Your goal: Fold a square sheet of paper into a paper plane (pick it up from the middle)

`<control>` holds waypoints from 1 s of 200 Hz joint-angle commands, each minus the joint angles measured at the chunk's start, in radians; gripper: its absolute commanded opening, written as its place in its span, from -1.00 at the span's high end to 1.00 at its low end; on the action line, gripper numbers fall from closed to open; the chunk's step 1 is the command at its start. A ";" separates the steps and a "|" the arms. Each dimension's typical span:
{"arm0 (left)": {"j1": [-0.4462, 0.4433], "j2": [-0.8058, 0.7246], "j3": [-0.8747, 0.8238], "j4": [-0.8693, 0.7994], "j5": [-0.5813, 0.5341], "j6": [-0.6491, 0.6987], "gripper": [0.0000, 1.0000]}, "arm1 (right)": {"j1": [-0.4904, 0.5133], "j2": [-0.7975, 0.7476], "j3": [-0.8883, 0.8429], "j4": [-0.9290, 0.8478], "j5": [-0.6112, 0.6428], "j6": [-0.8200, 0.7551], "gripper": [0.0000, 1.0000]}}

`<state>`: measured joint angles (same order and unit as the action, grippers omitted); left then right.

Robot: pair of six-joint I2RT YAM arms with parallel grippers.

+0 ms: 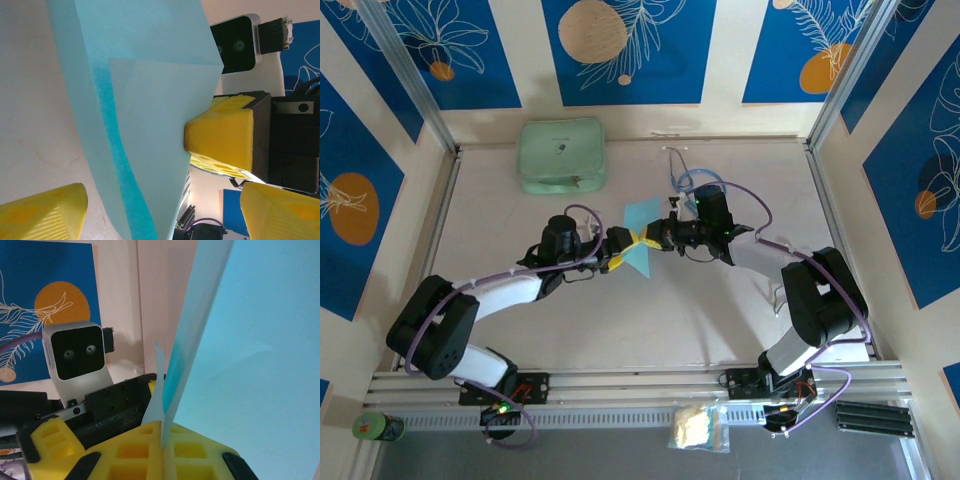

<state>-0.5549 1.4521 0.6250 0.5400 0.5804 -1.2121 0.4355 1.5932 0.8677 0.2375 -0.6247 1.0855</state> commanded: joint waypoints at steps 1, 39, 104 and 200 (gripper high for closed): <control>-0.009 0.005 -0.009 0.080 0.016 -0.029 -0.46 | -0.001 -0.033 -0.001 -0.008 -0.053 0.009 0.85; -0.009 0.008 -0.008 0.099 0.007 -0.047 -0.03 | -0.002 -0.030 -0.009 -0.024 -0.061 0.003 0.78; -0.011 0.013 -0.023 0.099 -0.007 -0.053 0.56 | -0.002 -0.030 -0.026 -0.017 -0.055 0.000 0.64; -0.007 -0.089 0.046 -0.301 -0.120 0.183 0.80 | -0.081 -0.145 -0.019 -0.325 0.198 -0.160 -0.08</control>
<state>-0.5594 1.4220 0.6106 0.4805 0.5301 -1.1954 0.3943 1.5066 0.8352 0.0952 -0.5610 1.0241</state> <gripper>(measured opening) 0.104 0.501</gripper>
